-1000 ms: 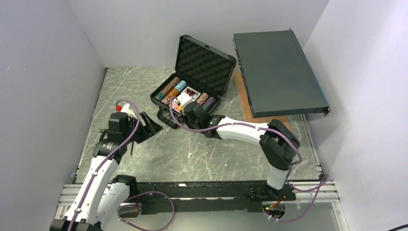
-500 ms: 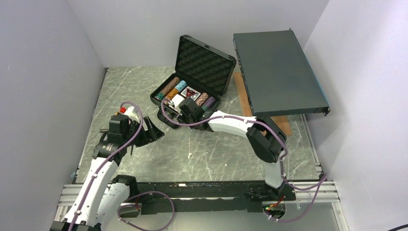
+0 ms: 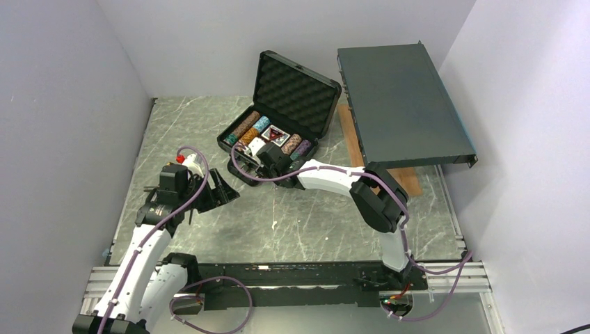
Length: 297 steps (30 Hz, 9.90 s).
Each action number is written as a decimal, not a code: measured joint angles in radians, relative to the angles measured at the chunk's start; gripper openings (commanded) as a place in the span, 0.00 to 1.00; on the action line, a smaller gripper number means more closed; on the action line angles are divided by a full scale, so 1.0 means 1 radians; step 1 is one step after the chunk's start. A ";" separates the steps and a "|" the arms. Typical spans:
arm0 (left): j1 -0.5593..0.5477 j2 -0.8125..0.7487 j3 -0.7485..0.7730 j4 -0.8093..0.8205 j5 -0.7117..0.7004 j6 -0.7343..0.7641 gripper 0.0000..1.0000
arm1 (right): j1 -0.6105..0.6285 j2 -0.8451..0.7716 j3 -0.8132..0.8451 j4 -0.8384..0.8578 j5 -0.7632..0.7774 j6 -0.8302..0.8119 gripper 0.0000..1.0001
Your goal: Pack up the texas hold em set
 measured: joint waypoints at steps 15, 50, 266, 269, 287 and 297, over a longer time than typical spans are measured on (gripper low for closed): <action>0.000 -0.031 0.000 -0.001 0.008 0.000 0.81 | 0.002 -0.008 0.007 -0.036 0.000 0.018 0.23; 0.000 -0.325 0.438 0.096 -0.040 0.199 0.99 | -0.013 -1.321 -0.066 -0.312 0.234 0.282 1.00; 0.055 0.895 -0.117 1.097 0.000 -0.488 0.32 | -0.220 0.102 0.213 0.178 -0.507 0.292 0.26; 0.051 0.879 -0.113 1.066 -0.001 -0.481 0.29 | -0.220 0.102 0.213 0.178 -0.507 0.292 0.26; 0.007 0.841 -0.050 1.074 -0.011 -0.467 0.34 | -0.221 0.102 0.213 0.181 -0.511 0.292 0.26; 0.007 0.879 0.000 1.106 -0.003 -0.472 0.31 | -0.221 0.102 0.213 0.181 -0.516 0.292 0.26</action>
